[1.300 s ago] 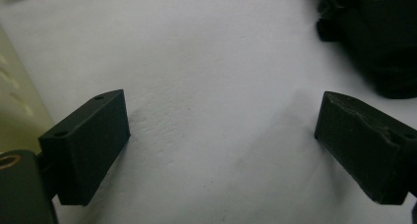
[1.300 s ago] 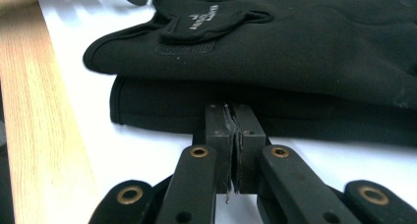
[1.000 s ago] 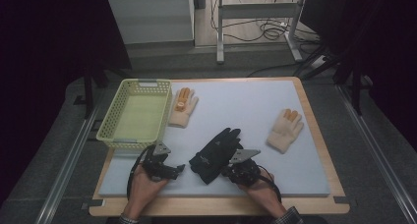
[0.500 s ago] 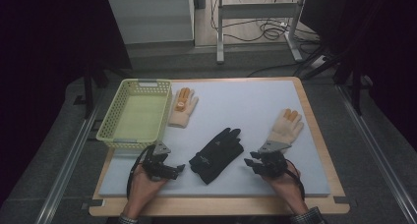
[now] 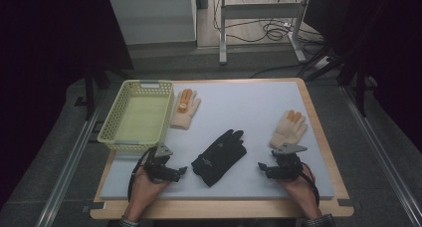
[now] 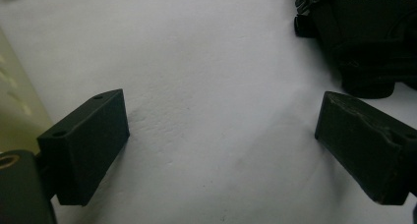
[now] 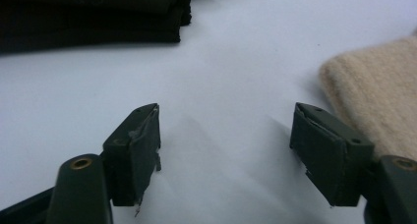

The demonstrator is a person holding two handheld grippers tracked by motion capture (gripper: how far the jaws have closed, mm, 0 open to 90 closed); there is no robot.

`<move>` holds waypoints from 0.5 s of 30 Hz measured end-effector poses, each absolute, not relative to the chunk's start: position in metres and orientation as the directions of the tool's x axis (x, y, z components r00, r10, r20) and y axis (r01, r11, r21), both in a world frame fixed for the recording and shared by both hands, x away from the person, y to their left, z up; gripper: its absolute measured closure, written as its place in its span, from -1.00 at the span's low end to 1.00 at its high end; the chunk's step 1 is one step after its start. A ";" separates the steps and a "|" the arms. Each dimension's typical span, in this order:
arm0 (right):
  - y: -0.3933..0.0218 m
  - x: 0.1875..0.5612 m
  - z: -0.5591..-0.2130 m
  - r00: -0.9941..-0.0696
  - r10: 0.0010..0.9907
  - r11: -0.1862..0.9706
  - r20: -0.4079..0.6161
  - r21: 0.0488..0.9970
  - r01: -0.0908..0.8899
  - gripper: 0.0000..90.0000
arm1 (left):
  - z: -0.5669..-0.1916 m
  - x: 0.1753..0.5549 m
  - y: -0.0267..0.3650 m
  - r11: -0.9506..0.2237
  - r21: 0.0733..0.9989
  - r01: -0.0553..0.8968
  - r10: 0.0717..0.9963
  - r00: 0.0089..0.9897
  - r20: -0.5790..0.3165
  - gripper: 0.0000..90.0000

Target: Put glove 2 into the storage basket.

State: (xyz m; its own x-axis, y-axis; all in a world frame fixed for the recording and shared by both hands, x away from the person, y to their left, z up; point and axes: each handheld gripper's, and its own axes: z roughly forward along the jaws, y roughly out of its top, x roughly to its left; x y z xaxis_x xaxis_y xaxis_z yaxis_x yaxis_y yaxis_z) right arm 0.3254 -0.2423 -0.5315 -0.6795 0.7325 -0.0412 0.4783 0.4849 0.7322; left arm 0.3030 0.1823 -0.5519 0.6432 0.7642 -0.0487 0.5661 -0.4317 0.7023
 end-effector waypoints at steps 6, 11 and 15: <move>-0.242 0.326 -0.532 -0.663 0.747 0.484 -0.054 0.728 0.485 -0.54 | -0.552 0.303 0.182 -0.437 0.700 0.565 0.761 0.647 -0.047 -0.87; -0.242 0.326 -0.533 -0.661 0.748 0.482 -0.054 0.729 0.486 -0.55 | -0.546 0.302 0.180 -0.458 0.680 0.572 0.761 0.648 -0.032 -0.87; -0.242 0.326 -0.533 -0.661 0.748 0.482 -0.054 0.729 0.486 -0.55 | -0.532 0.299 0.174 -0.442 0.699 0.562 0.739 0.670 -0.072 -0.90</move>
